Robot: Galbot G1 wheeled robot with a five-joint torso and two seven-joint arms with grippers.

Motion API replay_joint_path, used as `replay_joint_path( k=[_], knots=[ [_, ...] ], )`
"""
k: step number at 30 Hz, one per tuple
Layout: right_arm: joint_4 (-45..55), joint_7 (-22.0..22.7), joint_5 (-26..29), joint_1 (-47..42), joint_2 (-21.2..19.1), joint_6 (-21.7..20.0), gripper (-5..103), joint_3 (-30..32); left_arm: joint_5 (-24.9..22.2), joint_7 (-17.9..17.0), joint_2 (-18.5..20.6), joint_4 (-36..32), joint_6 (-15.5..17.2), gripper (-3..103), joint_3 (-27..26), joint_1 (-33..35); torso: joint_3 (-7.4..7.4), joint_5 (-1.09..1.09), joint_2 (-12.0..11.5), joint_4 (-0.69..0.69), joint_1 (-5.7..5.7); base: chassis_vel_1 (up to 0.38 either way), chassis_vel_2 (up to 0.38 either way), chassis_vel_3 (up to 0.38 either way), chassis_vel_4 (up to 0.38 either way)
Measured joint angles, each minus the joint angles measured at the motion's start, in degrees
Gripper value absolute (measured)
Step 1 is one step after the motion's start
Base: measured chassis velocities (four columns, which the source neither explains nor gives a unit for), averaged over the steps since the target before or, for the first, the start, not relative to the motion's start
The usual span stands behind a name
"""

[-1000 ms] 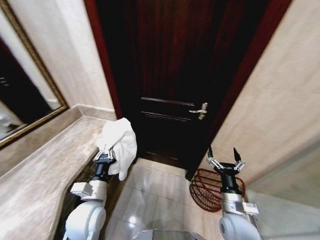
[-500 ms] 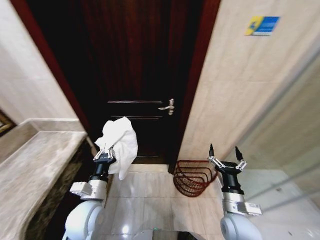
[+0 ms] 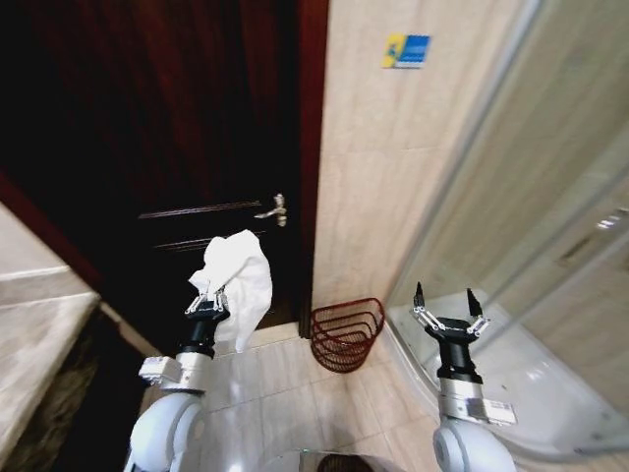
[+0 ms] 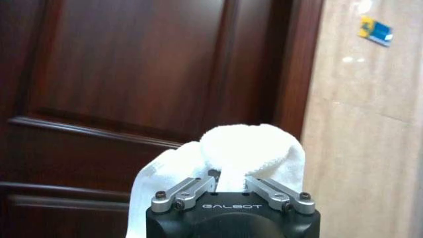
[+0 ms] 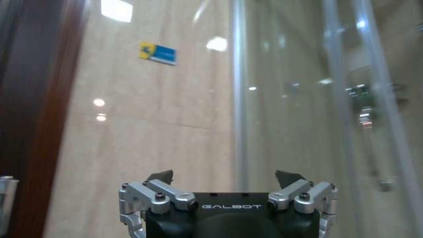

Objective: Discard the used towel into the hamper.

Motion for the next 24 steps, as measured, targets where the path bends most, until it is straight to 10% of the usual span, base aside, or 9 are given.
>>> replay_joint_path(
  k=[24],
  knots=[
    [1.2,-4.5,-2.6,-1.9,0.2,0.0,100,0.1,-5.4,-6.1,3.7,4.5,1.1,5,-1.0,-2.2,0.00,0.00,0.0,-0.01,0.00,-0.112,-0.108,-0.108,-0.115]
  ],
)
